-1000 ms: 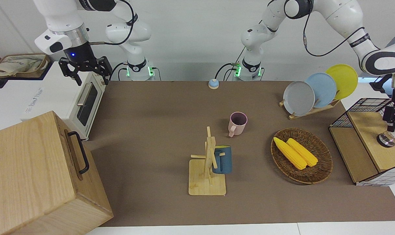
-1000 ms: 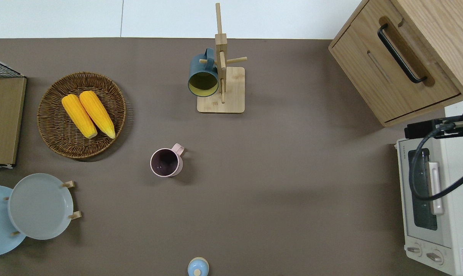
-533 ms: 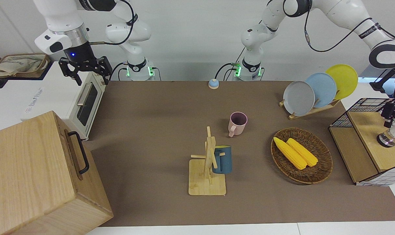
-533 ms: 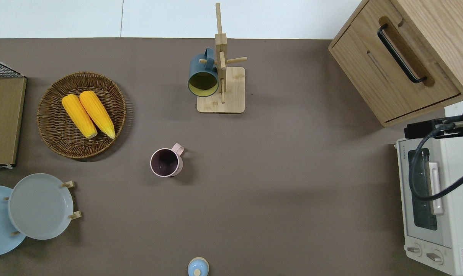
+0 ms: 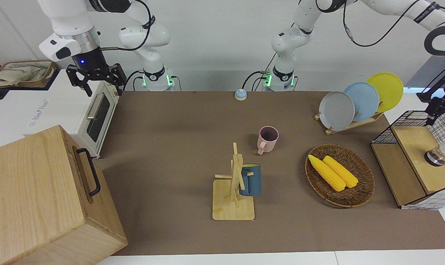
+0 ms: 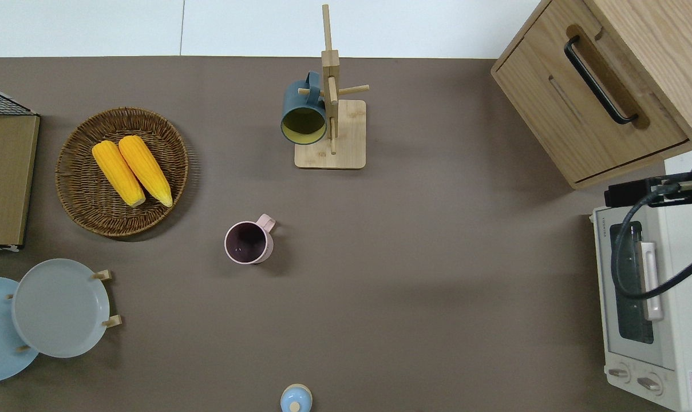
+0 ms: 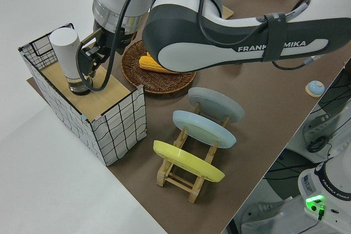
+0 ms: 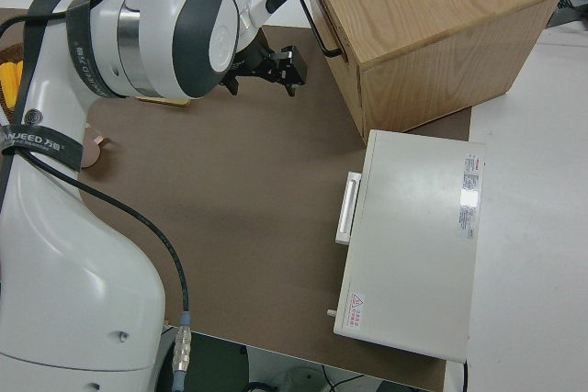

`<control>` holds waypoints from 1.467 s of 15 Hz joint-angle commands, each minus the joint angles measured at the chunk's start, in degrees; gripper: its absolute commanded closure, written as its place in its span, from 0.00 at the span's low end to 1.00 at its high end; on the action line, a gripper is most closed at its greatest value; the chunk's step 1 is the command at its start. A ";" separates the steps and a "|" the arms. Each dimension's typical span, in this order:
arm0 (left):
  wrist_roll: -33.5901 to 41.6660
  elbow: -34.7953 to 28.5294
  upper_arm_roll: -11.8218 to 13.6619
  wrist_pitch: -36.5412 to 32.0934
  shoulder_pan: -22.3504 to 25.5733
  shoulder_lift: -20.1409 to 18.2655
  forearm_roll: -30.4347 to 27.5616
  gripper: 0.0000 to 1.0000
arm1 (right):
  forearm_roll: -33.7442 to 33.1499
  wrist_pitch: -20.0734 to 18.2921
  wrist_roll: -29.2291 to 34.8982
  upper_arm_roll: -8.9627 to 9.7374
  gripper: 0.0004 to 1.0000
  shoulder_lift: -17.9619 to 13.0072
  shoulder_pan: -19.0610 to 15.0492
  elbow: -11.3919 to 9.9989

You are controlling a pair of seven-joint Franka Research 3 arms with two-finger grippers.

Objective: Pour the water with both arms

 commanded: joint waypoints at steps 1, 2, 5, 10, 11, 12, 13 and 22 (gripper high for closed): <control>-5.83 -0.34 0.67 -7.10 -3.54 -3.76 5.64 0.00 | 0.55 -0.39 -0.82 -0.12 0.01 -0.36 0.04 0.10; -6.98 -0.42 0.67 -8.51 -4.51 -4.46 6.08 0.00 | 0.55 -0.39 -0.82 -0.12 0.01 -0.36 0.04 0.02; -11.37 -1.04 0.58 -14.04 -7.76 -7.28 6.18 0.00 | 0.55 -0.39 -0.82 -0.12 0.01 -0.45 0.13 0.02; -18.48 -3.49 0.40 -18.89 -16.36 -11.85 10.47 0.00 | 0.55 -0.39 -0.82 -0.12 0.01 -0.36 0.04 0.02; -21.20 -4.11 0.40 -19.25 -18.64 -12.64 11.35 0.00 | 0.55 -0.39 -0.82 -0.12 0.01 -0.36 0.04 0.02; -22.71 -4.11 0.40 -19.60 -20.49 -12.91 11.54 0.00 | 0.55 -0.39 -0.82 -0.12 0.01 -0.36 0.04 0.10; -23.24 -4.03 -0.21 -20.64 -21.21 -13.08 11.45 0.00 | 0.55 -0.39 -0.82 -0.12 0.01 -0.36 0.13 0.02; -23.34 -3.23 -10.75 -27.86 -21.22 -13.79 10.75 0.00 | 0.55 -0.39 -0.82 -0.12 0.01 -0.36 0.04 0.10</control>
